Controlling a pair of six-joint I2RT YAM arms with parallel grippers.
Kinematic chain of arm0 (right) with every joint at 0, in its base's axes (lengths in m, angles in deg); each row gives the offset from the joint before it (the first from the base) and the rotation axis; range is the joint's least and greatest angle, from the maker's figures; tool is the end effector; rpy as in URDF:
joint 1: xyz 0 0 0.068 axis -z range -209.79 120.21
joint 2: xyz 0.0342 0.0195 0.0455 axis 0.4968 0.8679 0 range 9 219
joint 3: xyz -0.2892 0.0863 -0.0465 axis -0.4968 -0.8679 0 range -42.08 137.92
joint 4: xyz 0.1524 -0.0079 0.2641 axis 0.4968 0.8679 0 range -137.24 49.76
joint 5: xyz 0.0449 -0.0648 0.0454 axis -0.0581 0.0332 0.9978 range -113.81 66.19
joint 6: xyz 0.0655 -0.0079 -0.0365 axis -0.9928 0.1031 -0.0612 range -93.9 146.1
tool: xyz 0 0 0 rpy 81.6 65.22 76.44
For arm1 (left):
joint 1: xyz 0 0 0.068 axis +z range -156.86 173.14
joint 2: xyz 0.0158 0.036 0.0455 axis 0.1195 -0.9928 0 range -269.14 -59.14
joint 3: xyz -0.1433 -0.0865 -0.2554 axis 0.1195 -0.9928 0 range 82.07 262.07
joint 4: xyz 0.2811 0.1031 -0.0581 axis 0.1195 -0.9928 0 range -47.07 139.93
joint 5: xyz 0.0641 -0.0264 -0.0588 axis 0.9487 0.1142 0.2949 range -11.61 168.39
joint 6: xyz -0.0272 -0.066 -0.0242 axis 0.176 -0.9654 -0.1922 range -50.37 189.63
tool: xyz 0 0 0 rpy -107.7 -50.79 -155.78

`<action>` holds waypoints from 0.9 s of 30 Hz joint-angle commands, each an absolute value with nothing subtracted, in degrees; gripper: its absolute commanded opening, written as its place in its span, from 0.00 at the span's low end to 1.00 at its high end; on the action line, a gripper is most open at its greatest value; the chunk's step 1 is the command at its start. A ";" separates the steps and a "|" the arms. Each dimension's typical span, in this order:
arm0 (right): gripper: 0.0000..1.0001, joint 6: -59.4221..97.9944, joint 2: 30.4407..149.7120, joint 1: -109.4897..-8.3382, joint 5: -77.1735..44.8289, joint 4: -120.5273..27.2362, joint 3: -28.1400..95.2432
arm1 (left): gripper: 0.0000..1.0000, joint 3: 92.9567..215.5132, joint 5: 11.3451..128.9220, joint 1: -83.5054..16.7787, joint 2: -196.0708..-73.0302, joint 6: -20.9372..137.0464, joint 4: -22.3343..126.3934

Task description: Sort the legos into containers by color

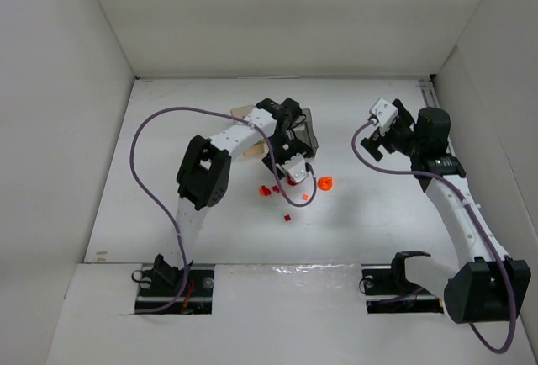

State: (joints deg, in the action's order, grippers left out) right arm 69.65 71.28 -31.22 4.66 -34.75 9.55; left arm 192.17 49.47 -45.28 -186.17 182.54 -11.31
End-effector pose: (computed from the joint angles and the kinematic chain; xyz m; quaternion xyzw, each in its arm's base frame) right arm 0.2974 0.0378 0.3310 -0.4347 0.6956 -0.0003 0.5720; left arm 0.3896 -0.3482 0.1968 0.9395 0.2136 -0.1373 0.2299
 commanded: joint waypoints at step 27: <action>0.99 70.40 72.54 -28.38 8.53 -34.58 12.50 | 0.70 198.87 53.61 -47.02 -192.21 195.85 -14.32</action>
State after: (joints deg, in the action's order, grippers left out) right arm 70.09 72.81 -28.68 6.62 -33.81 9.97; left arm 196.87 53.88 -46.26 -192.48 182.75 -11.61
